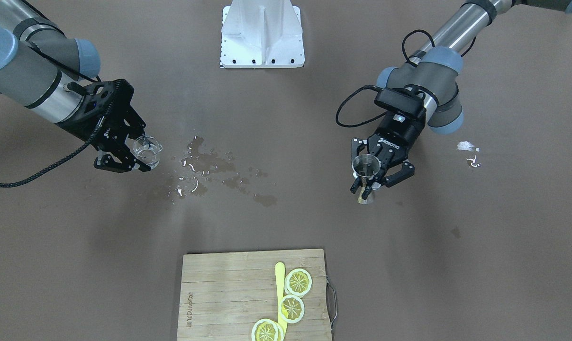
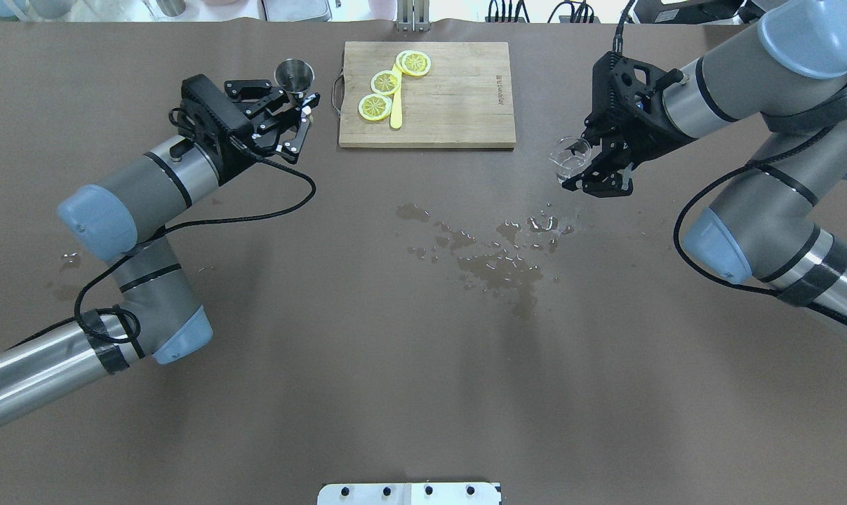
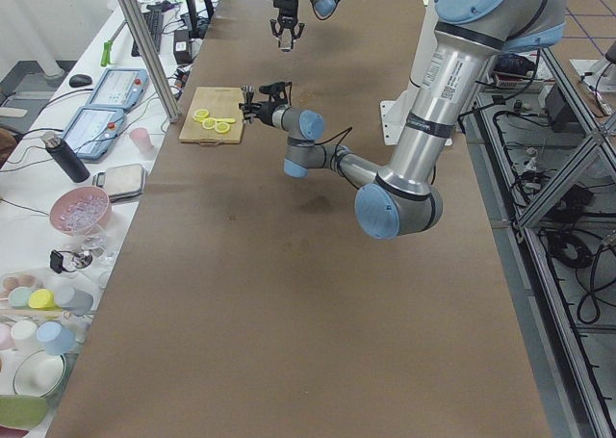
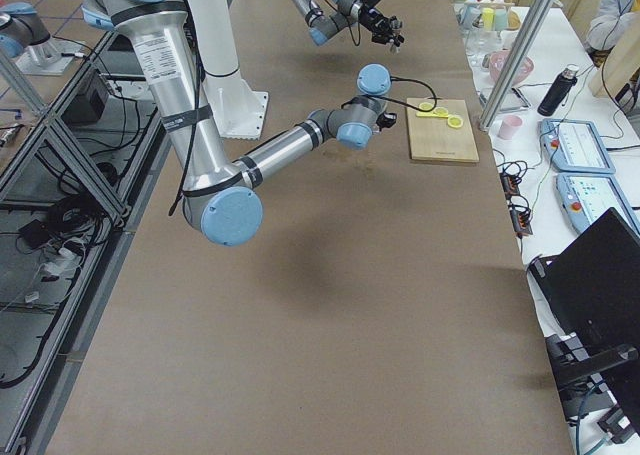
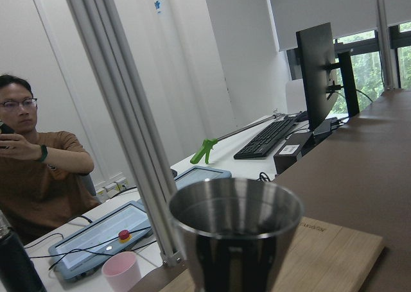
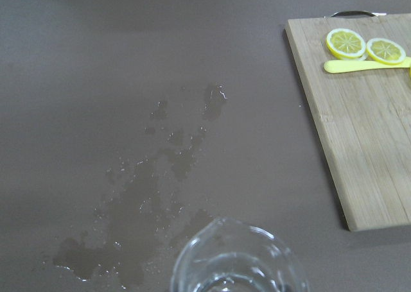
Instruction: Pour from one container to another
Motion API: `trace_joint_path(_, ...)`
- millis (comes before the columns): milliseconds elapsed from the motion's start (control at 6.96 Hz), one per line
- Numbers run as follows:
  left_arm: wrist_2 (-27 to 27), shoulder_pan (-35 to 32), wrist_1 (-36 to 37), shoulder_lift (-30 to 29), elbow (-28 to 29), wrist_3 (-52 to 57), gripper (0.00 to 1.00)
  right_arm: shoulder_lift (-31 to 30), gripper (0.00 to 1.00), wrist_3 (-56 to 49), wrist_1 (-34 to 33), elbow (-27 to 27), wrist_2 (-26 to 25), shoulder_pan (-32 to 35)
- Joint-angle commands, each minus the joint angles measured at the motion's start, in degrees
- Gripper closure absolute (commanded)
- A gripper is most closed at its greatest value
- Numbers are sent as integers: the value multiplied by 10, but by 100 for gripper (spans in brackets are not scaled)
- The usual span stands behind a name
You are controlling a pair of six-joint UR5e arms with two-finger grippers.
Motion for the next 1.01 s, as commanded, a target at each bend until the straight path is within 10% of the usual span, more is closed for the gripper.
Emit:
trace_joint_path(0, -14, -44, -7, 65, -24, -21, 100, -25, 100, 5, 111, -62, 3, 0)
trace_joint_path(862, 54, -64, 24, 73, -9, -88, 100, 9, 100, 107, 412, -299, 3, -5)
